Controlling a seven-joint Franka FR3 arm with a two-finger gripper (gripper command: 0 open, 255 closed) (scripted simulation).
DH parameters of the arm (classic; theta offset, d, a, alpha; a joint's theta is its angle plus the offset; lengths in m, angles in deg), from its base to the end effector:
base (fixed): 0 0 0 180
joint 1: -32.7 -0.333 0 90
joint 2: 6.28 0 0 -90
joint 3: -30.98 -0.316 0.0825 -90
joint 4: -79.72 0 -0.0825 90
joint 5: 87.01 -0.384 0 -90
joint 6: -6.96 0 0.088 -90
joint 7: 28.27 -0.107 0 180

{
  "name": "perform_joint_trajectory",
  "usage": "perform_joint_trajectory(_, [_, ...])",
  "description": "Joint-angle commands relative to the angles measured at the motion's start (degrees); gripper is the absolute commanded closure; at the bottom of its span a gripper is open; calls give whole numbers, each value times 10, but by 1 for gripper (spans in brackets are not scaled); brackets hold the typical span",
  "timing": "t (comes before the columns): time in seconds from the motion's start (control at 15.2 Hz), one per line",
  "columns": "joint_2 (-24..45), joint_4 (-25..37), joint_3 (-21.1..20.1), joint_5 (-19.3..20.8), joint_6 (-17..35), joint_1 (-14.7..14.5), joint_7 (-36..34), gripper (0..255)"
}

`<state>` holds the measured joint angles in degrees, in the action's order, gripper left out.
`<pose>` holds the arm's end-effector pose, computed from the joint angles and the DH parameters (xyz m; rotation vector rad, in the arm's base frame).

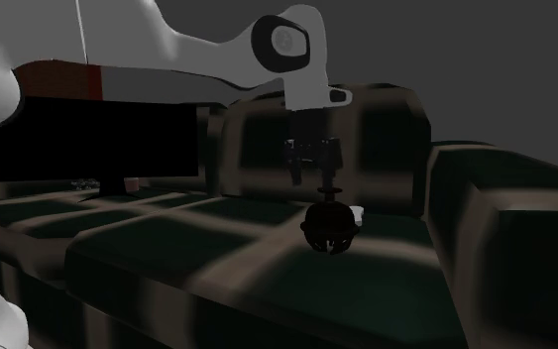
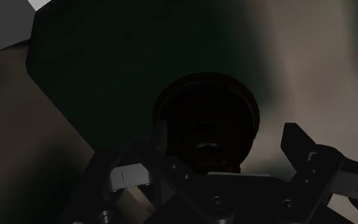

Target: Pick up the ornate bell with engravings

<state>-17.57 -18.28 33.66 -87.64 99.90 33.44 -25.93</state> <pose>0.4959 -0.0311 0.6665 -3.1221 0.0287 -0.1709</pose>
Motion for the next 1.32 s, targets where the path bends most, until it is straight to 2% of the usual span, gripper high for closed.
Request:
perform_joint_trajectory(0.0, [50, 66, 1, 5, -16, 1, 6, 0])
perform_joint_trajectory(0.13, [98, 133, 2, 9, -35, 1, 11, 0])
perform_joint_trajectory(0.59, [77, 53, 1, 10, 25, 1, 10, 0])
perform_joint_trajectory(0.73, [76, 47, 1, 10, 30, 1, 10, 0])
perform_joint_trajectory(0.79, [76, 46, 1, 10, 30, 1, 9, 255])
perform_joint_trajectory(1.25, [76, 47, 1, 10, 30, 1, 9, 255])
